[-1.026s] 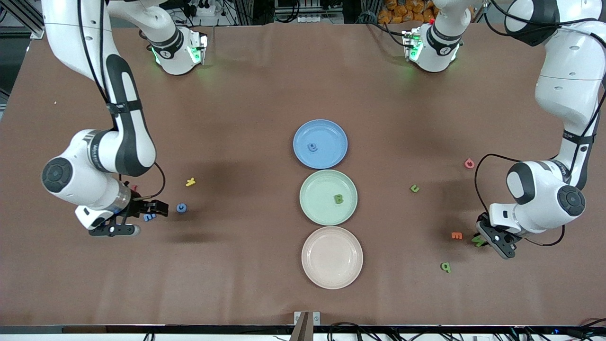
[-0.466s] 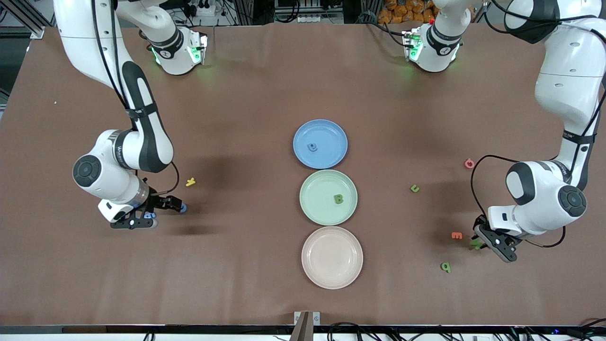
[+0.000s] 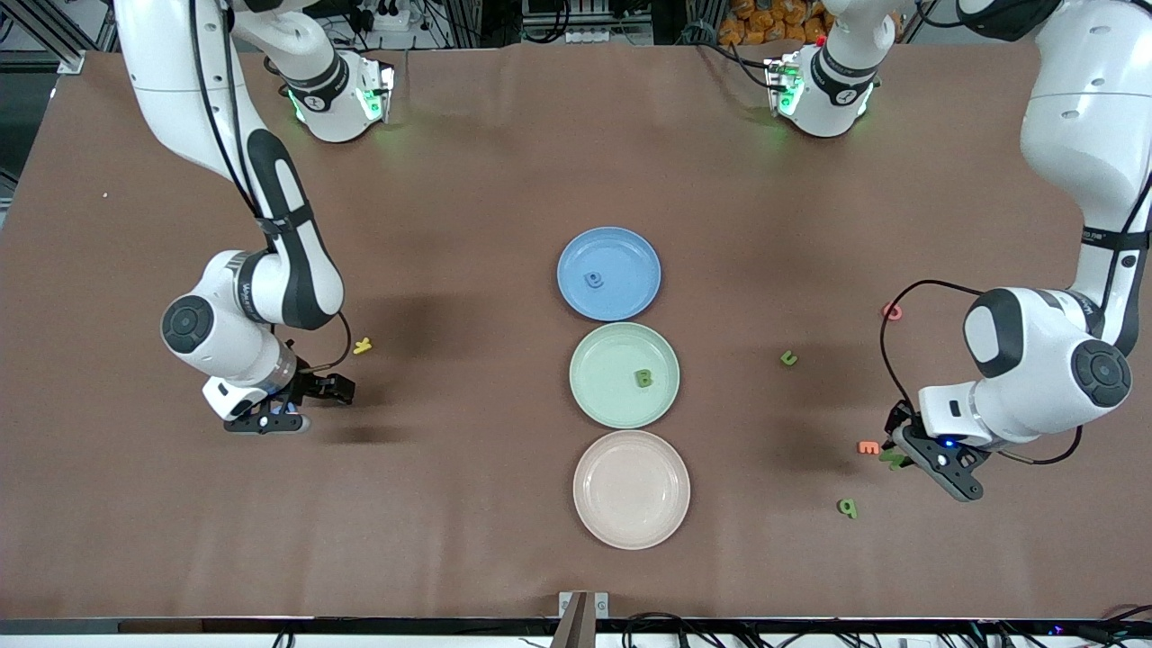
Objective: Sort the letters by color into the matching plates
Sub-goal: 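Grasp the blue G with the right gripper while the left gripper grasps green N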
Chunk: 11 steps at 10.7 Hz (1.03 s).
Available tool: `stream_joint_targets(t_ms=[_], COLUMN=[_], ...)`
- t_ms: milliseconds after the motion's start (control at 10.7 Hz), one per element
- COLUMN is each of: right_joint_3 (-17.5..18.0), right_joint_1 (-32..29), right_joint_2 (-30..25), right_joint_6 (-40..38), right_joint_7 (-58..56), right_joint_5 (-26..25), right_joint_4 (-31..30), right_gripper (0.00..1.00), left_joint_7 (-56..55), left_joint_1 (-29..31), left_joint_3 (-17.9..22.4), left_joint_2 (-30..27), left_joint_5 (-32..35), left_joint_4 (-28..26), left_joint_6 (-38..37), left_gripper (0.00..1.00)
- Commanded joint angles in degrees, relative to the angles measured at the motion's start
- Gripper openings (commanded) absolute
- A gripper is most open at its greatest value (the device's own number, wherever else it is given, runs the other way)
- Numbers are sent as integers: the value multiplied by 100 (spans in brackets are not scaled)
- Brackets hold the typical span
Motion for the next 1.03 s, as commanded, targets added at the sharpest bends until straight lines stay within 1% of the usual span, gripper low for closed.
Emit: stream_joint_targets(t_ms=[0, 373, 466, 560, 653, 746, 839, 933], right_joint_3=[122, 184, 193, 193, 193, 193, 193, 193], right_joint_1=[-35, 9, 18, 27, 27, 27, 27, 27], right_joint_2=[207, 216, 208, 208, 190, 173, 155, 155], right_joint_6=[360, 607, 598, 607, 598, 572, 563, 580], right_joint_7=[44, 44, 44, 44, 44, 44, 44, 44], right_joint_5=[191, 191, 191, 191, 191, 191, 191, 191], right_joint_4=[-75, -383, -401, -418, -418, -418, -427, -427], right_gripper=[100, 100, 97, 86, 66, 55, 54, 49], left_joint_7=[-799, -1792, -1960, -2153, -2425, -2862, -3354, -3707], left_joint_1=[-432, -889, -1030, -1188, -1390, -1574, -1759, -1900], left_joint_3=[42, 33, 33, 42, 42, 42, 42, 42], left_joint_2=[-369, -396, -370, -352, -335, -317, -273, -230], left_joint_5=[-33, -24, -24, -24, -24, -24, -24, -24], left_joint_4=[-105, -131, -131, -131, -123, -123, -114, -114], left_joint_6=[-377, -396, -396, -396, -387, -387, -387, -387], left_gripper=[0, 0, 0, 0, 0, 0, 0, 0])
